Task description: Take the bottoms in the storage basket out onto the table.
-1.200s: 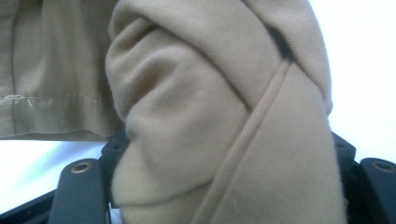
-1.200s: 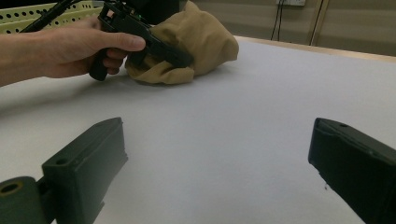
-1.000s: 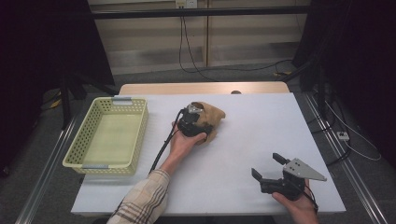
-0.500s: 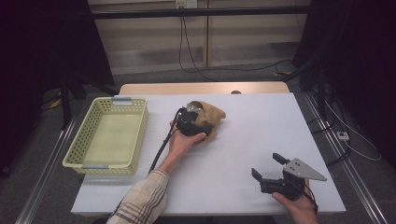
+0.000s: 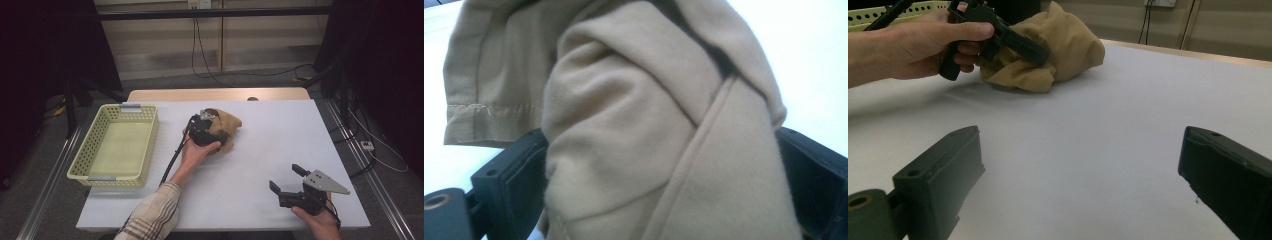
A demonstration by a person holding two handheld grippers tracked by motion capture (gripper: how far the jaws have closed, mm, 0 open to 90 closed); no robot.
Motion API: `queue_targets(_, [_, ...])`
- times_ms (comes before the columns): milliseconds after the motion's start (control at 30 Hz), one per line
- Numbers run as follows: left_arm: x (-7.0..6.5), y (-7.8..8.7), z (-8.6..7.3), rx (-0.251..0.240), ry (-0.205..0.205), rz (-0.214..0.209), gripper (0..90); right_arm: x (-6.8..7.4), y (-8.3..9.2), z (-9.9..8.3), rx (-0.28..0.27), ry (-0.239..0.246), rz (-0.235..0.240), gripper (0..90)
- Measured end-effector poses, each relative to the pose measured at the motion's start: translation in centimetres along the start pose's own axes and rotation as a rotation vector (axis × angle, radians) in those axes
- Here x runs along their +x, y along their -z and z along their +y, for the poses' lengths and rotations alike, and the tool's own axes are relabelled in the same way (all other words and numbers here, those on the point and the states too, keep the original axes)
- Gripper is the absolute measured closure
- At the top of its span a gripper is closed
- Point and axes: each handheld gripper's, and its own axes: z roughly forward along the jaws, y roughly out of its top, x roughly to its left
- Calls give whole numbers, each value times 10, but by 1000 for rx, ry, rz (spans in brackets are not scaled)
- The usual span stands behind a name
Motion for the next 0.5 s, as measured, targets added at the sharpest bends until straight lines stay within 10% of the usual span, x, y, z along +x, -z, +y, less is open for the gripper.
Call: queue_targets(500, [-2,11,7,-50,-20,-10,49,-2,0,-1,1,-4,5,37])
